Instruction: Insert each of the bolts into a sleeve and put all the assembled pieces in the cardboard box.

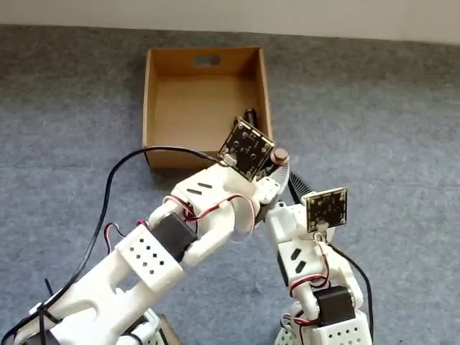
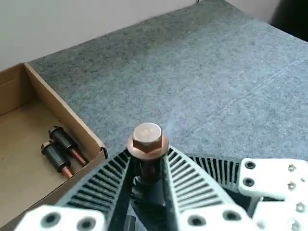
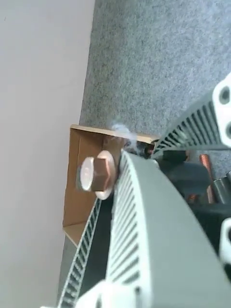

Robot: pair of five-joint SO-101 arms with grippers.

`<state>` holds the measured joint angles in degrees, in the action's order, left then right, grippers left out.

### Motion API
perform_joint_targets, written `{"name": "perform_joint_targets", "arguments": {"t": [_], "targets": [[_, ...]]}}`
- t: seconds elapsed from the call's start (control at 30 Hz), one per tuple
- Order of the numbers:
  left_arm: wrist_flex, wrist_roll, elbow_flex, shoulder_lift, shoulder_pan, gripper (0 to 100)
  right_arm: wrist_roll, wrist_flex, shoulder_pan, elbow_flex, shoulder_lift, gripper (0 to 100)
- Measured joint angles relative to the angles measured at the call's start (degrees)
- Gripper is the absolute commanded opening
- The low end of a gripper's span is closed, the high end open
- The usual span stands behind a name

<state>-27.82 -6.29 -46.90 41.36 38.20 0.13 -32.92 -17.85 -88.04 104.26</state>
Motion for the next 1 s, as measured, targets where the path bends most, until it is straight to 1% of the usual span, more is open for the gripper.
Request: {"name": "perform_joint_targets", "arguments": {"t": [0.17, 0.27, 0.37, 0.5, 0.7, 0.8, 1.0], "targets": [[0.00, 0.00, 0.00, 0.00, 0.00, 2, 0.00, 0.00, 0.00, 0.00, 0.00, 0.6], [-0.18, 0.00, 0.00, 0.00, 0.00, 10, 0.00, 0.00, 0.00, 0.00, 0.00, 0.6], [-2.64, 0.09, 0.26, 0.00, -0.09, 16, 0.09, 0.00, 0.09, 0.00, -0.09, 0.6], [-5.10, 0.00, 0.26, 0.09, -0.62, 14, 0.09, -0.09, 0.18, 0.00, -0.18, 0.6], [-5.19, 0.00, 0.35, 0.35, -0.62, 13, 0.09, -0.09, 0.18, 0.00, -0.18, 0.6], [-5.63, 0.00, 0.26, 2.73, -0.62, 13, 0.09, 0.00, 0.18, 0.00, -0.09, 0.6], [-11.43, 0.18, 0.18, 9.85, -0.35, 13, 0.09, 0.00, 0.35, 0.00, -0.09, 0.6]]}}
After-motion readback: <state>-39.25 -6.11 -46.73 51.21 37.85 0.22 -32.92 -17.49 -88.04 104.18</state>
